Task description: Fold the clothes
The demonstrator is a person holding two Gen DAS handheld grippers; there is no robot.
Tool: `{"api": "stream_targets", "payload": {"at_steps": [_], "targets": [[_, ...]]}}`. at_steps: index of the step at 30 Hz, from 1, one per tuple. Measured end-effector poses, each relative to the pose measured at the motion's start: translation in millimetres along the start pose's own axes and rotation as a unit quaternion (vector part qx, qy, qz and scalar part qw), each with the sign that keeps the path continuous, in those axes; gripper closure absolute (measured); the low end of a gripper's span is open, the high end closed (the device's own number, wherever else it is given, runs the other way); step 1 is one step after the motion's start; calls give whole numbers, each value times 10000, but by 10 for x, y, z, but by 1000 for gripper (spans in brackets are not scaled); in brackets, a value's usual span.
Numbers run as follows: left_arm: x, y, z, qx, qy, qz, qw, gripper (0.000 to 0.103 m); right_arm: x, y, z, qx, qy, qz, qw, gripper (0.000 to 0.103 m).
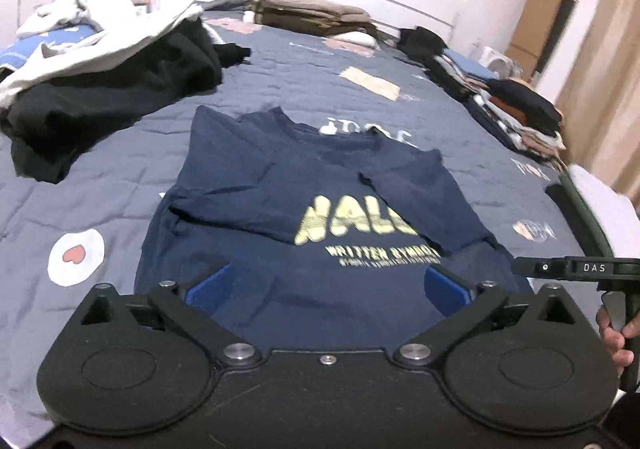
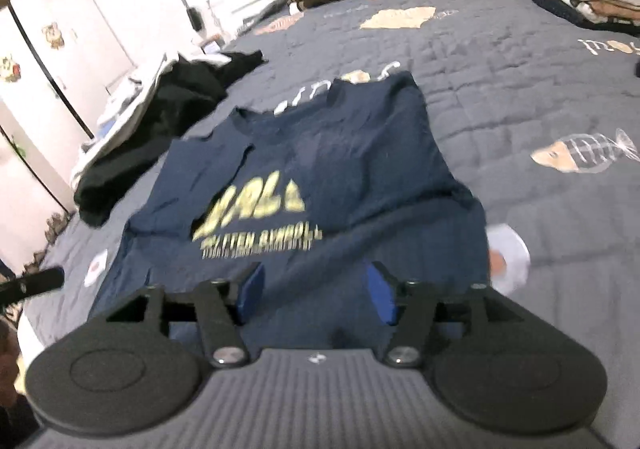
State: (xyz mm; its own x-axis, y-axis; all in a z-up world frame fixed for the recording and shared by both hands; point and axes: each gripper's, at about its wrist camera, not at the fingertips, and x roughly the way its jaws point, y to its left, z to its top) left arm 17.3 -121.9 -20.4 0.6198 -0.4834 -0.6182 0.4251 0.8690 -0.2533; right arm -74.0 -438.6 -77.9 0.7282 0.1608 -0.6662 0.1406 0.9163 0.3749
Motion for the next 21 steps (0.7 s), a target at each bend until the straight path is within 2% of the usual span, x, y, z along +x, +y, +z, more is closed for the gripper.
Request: {"api": "stream_targets", "payload": {"at_steps": [5, 9, 15, 18, 21], "targets": [[-283, -73, -208, 190, 61, -106, 9997, 0, -361, 48, -250, -44, -16, -297, 9995, 38], [-497, 5, -389, 341, 117, -117, 9993, 0, -625, 23, -475, -15, 131, -463, 9988, 36], [-759, 291, -659, 303, 471, -50, 9984, 0, -897, -173, -782, 163, 820, -855, 9928, 35], [-872, 380, -795, 338, 534, -25, 9980, 0, -1013, -185, -928, 189, 975, -773, 9920, 35], [-931, 447, -918, 376, 644, -3, 9972, 0, -995, -175, -1031, 87, 1311, -788, 9882, 35]]}}
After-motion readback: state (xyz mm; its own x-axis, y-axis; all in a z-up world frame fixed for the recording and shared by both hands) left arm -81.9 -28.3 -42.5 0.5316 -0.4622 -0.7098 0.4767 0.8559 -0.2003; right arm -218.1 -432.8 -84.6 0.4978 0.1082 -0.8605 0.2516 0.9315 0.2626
